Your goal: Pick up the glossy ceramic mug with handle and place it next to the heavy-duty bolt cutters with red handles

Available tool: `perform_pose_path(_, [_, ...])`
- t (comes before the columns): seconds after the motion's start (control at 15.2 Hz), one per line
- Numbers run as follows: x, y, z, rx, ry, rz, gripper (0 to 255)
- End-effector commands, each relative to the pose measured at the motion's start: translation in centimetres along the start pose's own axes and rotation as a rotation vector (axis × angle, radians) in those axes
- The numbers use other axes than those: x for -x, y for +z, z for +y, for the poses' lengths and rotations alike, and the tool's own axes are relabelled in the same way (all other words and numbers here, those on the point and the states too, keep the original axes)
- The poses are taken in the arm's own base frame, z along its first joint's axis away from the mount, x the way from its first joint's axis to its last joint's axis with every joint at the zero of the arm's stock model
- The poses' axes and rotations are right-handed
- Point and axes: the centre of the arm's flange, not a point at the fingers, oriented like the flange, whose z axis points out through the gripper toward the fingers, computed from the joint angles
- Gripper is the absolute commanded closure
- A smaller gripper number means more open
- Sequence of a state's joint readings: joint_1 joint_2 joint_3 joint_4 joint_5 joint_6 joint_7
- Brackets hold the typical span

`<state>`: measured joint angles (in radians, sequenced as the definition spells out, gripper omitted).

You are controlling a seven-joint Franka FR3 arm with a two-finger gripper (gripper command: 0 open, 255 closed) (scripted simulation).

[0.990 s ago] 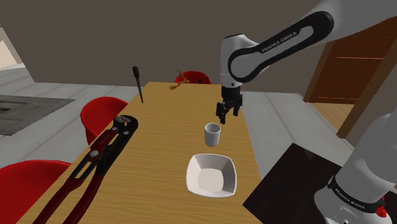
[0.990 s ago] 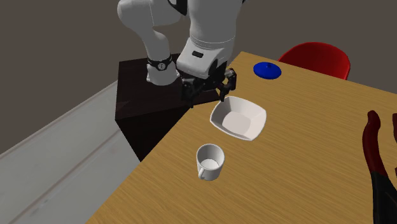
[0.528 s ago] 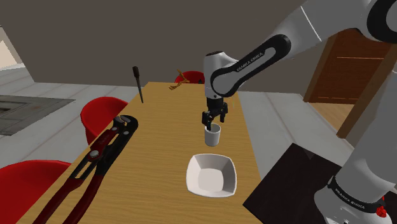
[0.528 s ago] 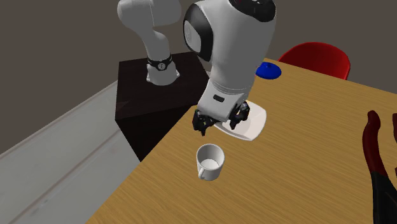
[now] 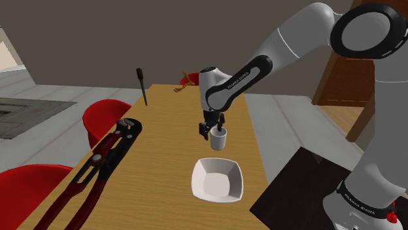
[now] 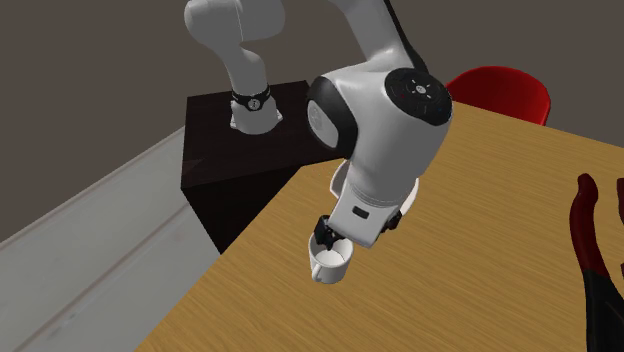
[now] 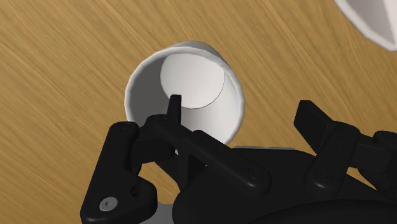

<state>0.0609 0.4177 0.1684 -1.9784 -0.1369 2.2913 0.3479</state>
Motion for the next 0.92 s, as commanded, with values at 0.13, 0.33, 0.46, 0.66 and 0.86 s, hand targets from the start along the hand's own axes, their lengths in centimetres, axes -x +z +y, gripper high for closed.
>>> perform_pose_path(0.13, [0.0,2.0,0.0,0.0,0.0,0.001,0])
perform_pose_path(0.33, [0.0,2.9,0.0,0.0,0.0,0.001,0])
perform_pose_path(0.46, [0.0,2.9,0.0,0.0,0.0,0.001,0])
perform_pose_path(0.66, [0.0,2.9,0.0,0.0,0.0,0.001,0])
perform_pose_path(0.86, [0.0,2.9,0.0,0.0,0.0,0.001,255])
